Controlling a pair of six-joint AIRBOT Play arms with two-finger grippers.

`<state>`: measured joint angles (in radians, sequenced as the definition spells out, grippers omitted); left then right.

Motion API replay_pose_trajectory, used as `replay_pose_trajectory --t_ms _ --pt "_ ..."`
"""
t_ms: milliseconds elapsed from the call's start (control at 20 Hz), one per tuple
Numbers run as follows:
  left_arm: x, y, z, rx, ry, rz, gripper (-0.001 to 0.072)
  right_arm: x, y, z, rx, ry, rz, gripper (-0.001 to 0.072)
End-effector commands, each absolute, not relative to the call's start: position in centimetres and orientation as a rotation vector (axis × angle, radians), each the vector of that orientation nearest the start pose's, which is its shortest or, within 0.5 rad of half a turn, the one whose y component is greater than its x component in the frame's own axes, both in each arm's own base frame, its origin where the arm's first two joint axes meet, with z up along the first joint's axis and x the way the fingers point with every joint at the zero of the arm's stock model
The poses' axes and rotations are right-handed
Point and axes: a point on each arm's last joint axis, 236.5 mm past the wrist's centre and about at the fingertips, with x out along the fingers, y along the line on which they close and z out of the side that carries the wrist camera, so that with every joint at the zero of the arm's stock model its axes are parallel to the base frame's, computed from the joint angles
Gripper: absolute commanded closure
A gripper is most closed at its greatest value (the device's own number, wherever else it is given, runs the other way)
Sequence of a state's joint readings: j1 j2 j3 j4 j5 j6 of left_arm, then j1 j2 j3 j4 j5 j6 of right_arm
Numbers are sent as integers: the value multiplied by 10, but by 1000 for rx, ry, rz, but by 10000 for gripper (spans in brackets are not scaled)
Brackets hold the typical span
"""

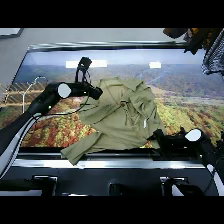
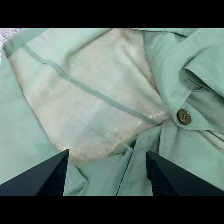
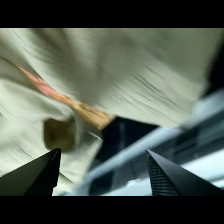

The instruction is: Fold the clothes and pants, and hang the long-sleeved shirts on hangers.

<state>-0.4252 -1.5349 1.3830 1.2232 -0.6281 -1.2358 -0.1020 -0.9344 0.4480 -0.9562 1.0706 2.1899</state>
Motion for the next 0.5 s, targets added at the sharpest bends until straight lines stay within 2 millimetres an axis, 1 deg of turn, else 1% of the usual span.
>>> replay_pose_trajectory --t_ms 0,100,150,200,250,350,400,450 --pt "487 -270 46 134 733 -608 153 240 102 -85 1299 1461 -351 132" --pt "487 -270 38 136 748 -608 141 240 101 -88 1300 1466 -359 245" --pt "487 -271 34 138 755 -610 67 237 103 -88 1299 1482 -356 315" --pt "486 -273 29 140 765 -612 25 232 105 -87 1296 1504 -353 412" --pt "485 -275 23 143 775 -615 25 227 107 -87 1294 1529 -350 468" --pt "482 -283 11 170 788 -638 24 225 108 -86 1288 1539 -346 483" --pt "479 -289 7 203 784 -661 24 229 107 -87 1289 1522 -348 570" --pt "477 -296 4 214 776 -673 24 233 105 -87 1292 1499 -352 640"
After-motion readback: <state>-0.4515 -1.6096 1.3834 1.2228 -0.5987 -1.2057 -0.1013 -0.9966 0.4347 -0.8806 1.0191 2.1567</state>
